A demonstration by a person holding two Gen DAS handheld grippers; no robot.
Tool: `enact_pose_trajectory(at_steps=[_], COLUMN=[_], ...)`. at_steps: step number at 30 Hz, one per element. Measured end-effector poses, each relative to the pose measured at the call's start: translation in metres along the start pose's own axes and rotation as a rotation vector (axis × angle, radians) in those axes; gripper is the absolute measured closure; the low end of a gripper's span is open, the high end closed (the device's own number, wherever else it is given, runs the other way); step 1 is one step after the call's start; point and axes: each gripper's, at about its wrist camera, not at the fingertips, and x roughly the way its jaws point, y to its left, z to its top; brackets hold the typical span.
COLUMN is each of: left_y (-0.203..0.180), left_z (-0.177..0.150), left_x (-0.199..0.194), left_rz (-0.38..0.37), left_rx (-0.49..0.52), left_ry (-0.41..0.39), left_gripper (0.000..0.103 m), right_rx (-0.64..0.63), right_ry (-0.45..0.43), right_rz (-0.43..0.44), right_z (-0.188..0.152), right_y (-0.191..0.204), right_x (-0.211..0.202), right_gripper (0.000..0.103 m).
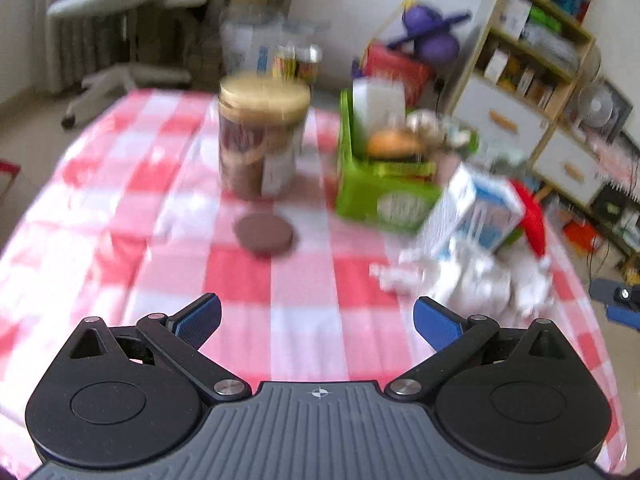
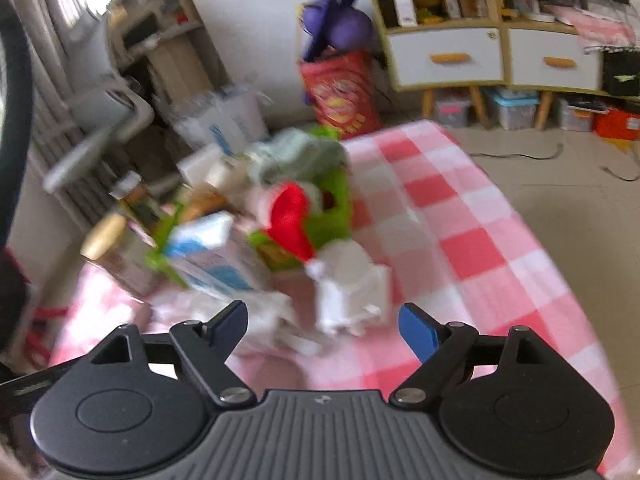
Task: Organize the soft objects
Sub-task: 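Reach toward the white gloves with the left tool while the right reaches the white cloth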
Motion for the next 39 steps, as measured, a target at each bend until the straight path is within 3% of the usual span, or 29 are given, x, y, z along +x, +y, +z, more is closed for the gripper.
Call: enact_pose_trajectory(at_steps=[3,5,9,23,31,36,39], left_y=[-0.008,-0.013,-0.029,-0.093,-0.108,-0.11,-0.11], left_z=[-0.005,-0.008,-0.015,-0.02,-0.022,-0.021,-0.02], left_x=[0.008,0.012,0.019,0.053,0.071,0.08,0.081], left_rz=[0.018,0.017,0.008,-0.099,-0.113,-0.123,-0.125], left_rx=[0.025,0.034,0.063,0.076,0.07,0.046,0.027], left_ry=[0.002,0.017,0.029,-0.021,-0.036,-0.025,-0.033], left_gripper=[0.005,0.005,0.005,0.006,0.012,0.024,0.026], right_rx=[-0.016,0.021,0.102,0.138,0.177,0.199,0.209], right_ry=[0.017,0.045,0.077,0.093,0.099,0.095,0.094], right_rz=[-0.1,-0.118,-0.106,-0.081,-0.061,-0.057,-0.061], right_z=[-0.003,-0.003,-0.002,0.002,0.006,0.006,0.005], right_y=[-0.006,-0.014,-0.028,-0.019,-0.017,-0.016,-0.015], right_x=[0.01,0.016,0.023,0.057,0.075,0.086,0.092], right_gripper=[0.042,0.042,0.042,0.042,0.042,0.042,0.042])
